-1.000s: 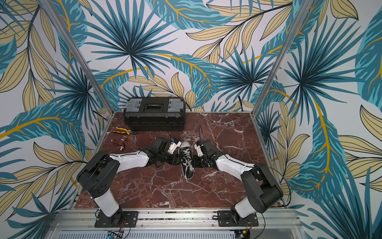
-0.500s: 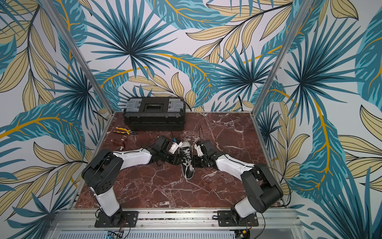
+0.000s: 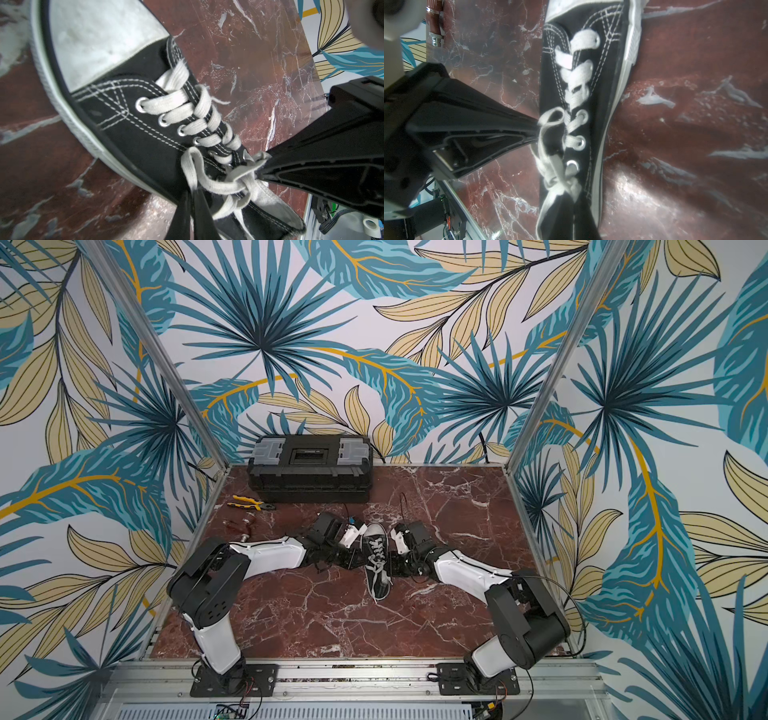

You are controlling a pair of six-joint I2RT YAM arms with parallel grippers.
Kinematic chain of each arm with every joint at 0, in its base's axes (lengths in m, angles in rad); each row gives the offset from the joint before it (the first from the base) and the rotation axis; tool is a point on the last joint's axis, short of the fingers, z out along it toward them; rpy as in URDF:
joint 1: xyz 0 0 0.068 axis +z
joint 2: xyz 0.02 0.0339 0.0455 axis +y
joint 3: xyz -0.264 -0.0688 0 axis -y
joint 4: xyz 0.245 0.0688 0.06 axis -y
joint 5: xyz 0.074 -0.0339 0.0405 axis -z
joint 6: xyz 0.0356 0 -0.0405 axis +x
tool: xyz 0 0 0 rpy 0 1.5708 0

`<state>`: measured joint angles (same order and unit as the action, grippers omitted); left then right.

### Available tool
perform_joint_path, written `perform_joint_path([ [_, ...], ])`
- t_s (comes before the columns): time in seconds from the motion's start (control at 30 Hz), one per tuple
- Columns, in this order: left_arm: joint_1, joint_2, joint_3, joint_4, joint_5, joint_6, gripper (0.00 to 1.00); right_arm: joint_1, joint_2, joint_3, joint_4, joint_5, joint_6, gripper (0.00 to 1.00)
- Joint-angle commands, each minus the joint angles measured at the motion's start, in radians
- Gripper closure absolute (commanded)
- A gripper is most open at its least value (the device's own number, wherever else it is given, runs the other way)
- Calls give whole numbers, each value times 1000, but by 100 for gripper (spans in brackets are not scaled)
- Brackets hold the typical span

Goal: Tie the shoes
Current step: Tie the shoelace on the shoe.

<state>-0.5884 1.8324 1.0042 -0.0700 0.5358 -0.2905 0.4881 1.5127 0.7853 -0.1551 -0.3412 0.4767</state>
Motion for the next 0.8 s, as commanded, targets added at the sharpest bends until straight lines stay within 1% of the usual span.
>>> perform_joint_path([
  [0.0, -4, -43, 21, 9, 14, 11, 99, 4, -43, -14, -11, -2, -25, 98],
  [0.2, -5, -76, -11, 26, 31, -1, 100, 4, -63, -18, -24, -14, -46, 92],
  [0.37, -7, -78, -34, 45, 47, -5, 100, 4, -72, -20, -37, -39, -69, 82],
  [0.43, -7, -77, -42, 54, 50, -10, 100, 4, -77, -29, -11, -73, -74, 77],
  [0.6, -7, -76, -52, 61, 54, -12, 100, 4, -85, -42, 33, -165, -85, 70],
  [0.67, -7, -77, -52, 59, 52, -11, 100, 3, -96, -38, -1, -147, -98, 68],
  [0.73, -7, -77, -50, 55, 50, -9, 100, 0, -110, -29, -52, -86, -114, 67],
  [0.77, -7, -78, -49, 53, 51, -7, 100, 0, -117, -25, -114, -46, -118, 65],
])
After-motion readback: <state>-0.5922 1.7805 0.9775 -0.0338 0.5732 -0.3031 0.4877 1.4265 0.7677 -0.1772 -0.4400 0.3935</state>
